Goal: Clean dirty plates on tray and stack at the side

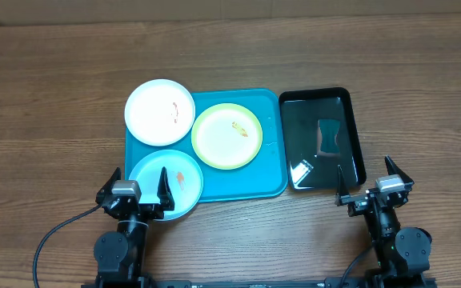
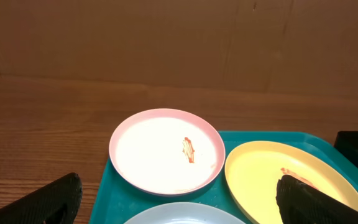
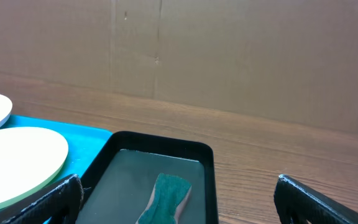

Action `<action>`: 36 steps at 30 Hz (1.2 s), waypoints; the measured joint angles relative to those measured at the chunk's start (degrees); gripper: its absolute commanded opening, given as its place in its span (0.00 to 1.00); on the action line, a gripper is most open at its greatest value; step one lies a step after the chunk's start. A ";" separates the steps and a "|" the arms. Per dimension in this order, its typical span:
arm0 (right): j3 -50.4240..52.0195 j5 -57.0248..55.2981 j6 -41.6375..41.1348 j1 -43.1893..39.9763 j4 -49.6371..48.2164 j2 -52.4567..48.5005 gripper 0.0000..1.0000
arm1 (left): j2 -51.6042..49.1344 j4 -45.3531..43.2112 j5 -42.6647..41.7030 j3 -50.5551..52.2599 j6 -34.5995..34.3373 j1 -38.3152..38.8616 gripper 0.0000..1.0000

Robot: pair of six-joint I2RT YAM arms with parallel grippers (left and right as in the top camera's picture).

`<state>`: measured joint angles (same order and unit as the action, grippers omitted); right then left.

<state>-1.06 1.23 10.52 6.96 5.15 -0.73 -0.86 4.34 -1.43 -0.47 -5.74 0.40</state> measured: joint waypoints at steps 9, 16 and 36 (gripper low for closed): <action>0.00 0.00 0.02 -0.02 -0.02 0.00 1.00 | 0.00 -0.02 -0.07 0.00 -0.02 0.00 1.00; 0.00 0.00 0.02 -0.02 0.02 0.00 1.00 | 0.00 -1.73 -5.09 -0.81 -1.53 0.00 1.00; 0.00 0.00 0.00 0.00 0.07 0.00 1.00 | -49.92 55.87 -16.72 -69.96 -4.70 0.00 1.00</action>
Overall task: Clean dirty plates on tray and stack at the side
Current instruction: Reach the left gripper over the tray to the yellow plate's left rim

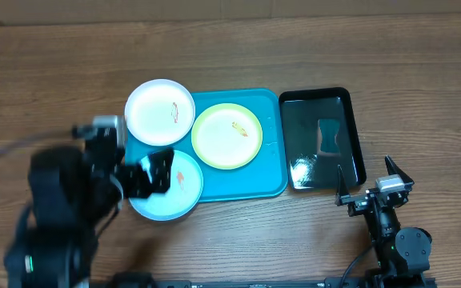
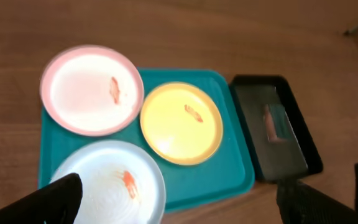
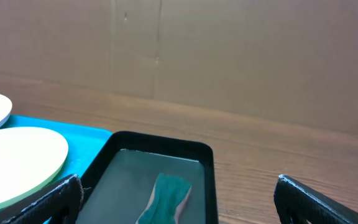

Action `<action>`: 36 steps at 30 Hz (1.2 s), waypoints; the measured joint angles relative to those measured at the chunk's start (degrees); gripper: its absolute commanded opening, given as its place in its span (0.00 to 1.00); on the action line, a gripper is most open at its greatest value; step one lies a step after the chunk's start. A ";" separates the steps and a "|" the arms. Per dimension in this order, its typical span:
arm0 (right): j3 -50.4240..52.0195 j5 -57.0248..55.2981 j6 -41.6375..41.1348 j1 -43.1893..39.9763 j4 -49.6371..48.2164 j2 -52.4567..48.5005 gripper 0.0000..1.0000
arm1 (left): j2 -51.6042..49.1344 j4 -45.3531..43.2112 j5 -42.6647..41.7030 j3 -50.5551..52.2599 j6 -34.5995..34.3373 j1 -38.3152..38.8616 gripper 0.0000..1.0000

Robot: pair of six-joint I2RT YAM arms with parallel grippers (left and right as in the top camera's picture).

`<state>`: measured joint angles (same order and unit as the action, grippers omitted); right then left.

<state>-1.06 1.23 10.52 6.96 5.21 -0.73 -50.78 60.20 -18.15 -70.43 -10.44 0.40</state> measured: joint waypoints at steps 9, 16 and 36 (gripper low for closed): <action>0.00 -0.02 0.00 -0.02 -0.07 0.00 1.00 | -19.69 6.12 -11.93 -6.75 0.31 0.00 0.73; 0.00 0.00 0.02 0.00 -0.07 0.00 1.00 | -27.10 7.52 -13.77 -6.75 0.37 0.00 0.71; 0.00 0.00 0.00 -0.02 -0.07 0.00 1.00 | -28.02 7.61 -4.28 -6.78 -3.34 0.00 0.46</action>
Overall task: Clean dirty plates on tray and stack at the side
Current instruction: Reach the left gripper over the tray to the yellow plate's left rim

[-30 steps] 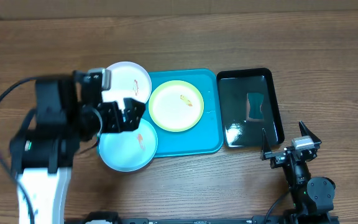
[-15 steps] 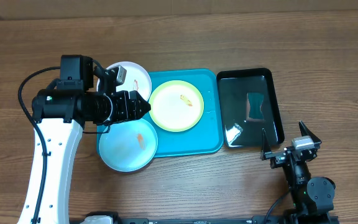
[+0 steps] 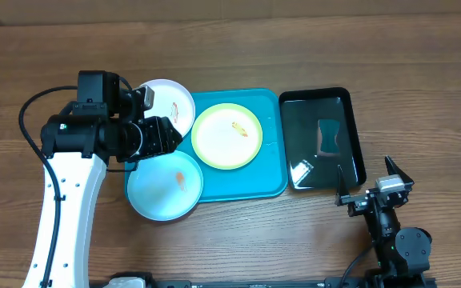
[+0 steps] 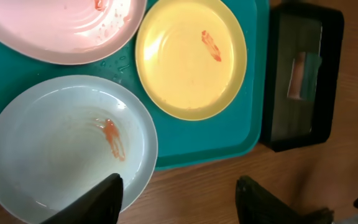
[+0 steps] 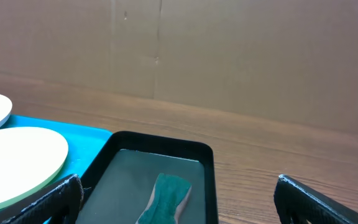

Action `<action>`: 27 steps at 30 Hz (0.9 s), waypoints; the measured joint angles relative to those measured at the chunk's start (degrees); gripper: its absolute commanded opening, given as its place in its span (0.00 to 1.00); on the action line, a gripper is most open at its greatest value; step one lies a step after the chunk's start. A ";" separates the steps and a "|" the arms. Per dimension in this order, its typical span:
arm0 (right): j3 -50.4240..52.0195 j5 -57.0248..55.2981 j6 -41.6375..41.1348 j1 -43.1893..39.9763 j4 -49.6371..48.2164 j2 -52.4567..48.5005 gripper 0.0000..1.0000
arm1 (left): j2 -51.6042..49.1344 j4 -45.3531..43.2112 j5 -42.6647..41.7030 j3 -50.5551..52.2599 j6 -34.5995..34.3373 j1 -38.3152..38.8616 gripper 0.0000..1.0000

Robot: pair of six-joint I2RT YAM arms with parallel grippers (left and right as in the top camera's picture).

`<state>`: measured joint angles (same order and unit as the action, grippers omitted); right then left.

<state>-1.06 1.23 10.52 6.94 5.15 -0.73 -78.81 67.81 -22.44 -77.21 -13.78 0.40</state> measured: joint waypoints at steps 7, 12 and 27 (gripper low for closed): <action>0.00 0.00 0.02 0.02 0.00 0.00 1.00 | 0.00 1.38 4.39 -0.02 -3.87 1.90 0.09; 0.00 0.00 0.02 0.02 0.00 0.00 1.00 | 0.00 1.66 11.32 -0.04 -7.43 7.43 0.04; 0.00 0.00 0.02 0.00 0.00 0.00 1.00 | -8.68 -0.59 24.02 -0.09 -15.47 19.10 0.19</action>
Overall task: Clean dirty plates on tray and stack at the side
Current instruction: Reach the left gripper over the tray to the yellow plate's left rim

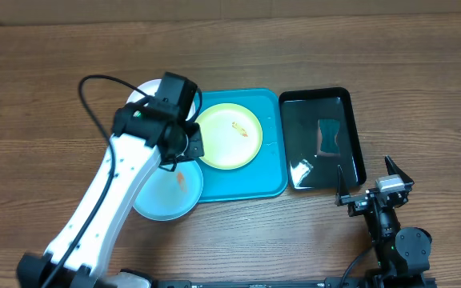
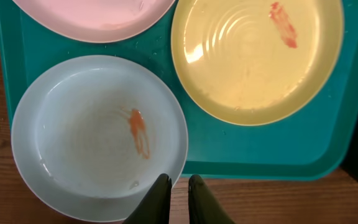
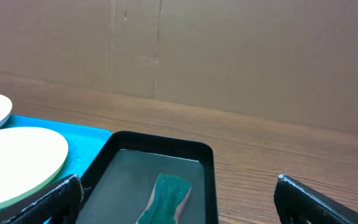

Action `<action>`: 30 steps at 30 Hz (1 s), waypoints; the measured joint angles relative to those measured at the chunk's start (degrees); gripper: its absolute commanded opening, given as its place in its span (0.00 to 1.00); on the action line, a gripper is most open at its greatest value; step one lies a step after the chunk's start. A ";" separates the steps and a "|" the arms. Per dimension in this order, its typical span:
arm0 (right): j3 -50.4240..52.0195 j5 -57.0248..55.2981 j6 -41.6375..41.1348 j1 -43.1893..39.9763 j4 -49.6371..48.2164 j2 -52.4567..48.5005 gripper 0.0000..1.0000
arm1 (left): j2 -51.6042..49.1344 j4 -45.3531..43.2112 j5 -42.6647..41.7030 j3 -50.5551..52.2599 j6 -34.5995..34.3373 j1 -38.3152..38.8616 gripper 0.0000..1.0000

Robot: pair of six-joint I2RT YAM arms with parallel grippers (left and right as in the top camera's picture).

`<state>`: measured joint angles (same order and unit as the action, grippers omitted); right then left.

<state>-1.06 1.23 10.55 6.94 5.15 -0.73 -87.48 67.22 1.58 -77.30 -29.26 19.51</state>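
Three dirty plates lie on the teal tray [image 1: 246,182]: a pale pink one [image 2: 98,15] at the back left, a yellow one [image 2: 253,56] in the middle, and a light blue one [image 2: 86,143] in front, each with an orange smear. My left gripper [image 1: 185,148] hangs above the tray between them. Its fingers [image 2: 161,190] stand almost together with nothing held, over the blue plate's front rim. My right gripper [image 3: 179,202] rests open near the table's front edge, facing a green sponge [image 3: 166,199].
A black tray [image 1: 350,120] holding water and the sponge [image 1: 327,136] stands right of the teal tray. The left arm's white link crosses the table's left front and covers part of the pink plate. Bare wooden table lies left of the tray.
My left gripper has moved right, from beside the pink plate to over the middle of the three plates. Its fingers went from wide apart to nearly together. The right arm has not moved.
Both grippers sat open at the front edge of the table. The left one then rose over the tray's left side, still open, looking down on all three plates. It stayed open beside the pink plate, and now it hangs shut above the plates.
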 measured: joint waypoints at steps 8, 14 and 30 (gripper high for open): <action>0.00 0.00 -0.02 0.02 0.02 0.00 1.00 | -9.92 -2.45 0.85 0.00 -0.59 0.00 0.34; 0.00 0.00 0.00 0.00 0.00 0.00 1.00 | -15.76 -5.44 0.85 -0.02 -0.61 0.00 0.38; 0.00 0.00 0.00 0.00 0.00 0.00 1.00 | -19.52 -10.10 0.87 -0.02 -0.61 0.00 0.36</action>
<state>-1.06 1.23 10.55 6.94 5.15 -0.73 -107.00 57.12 2.46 -77.32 -29.87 19.51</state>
